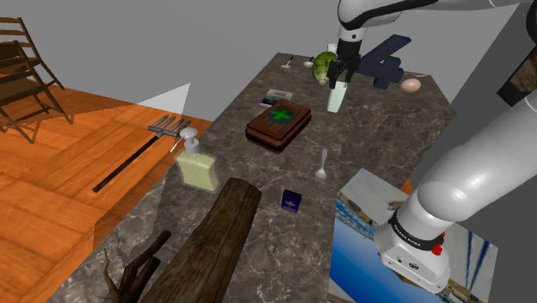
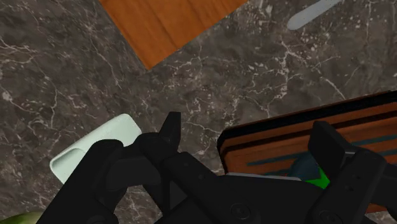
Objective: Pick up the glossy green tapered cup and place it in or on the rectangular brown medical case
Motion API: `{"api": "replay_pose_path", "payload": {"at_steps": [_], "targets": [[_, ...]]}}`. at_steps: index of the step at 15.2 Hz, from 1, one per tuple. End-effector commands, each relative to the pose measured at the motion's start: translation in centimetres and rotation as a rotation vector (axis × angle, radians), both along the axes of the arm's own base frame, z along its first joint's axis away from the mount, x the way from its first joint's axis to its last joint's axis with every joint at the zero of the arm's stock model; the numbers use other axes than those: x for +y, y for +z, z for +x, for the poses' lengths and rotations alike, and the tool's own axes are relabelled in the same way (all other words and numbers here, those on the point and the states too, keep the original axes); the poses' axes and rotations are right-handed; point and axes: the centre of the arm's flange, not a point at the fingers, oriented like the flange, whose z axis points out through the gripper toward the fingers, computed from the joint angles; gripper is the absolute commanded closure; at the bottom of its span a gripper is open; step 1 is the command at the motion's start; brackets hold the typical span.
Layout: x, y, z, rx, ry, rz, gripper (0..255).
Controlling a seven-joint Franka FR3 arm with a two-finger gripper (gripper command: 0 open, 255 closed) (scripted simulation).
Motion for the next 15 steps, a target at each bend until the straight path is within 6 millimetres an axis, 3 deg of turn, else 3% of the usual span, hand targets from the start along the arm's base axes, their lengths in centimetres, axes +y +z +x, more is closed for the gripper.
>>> {"api": "replay_pose_path", "payload": {"at_steps": [1,15], "targets": [[-2.3,-0.8,1.2,0.001,0.0,0.003,0],[-17.5,-6.6,11.0,0.014,-0.01,0.035,0]]}}
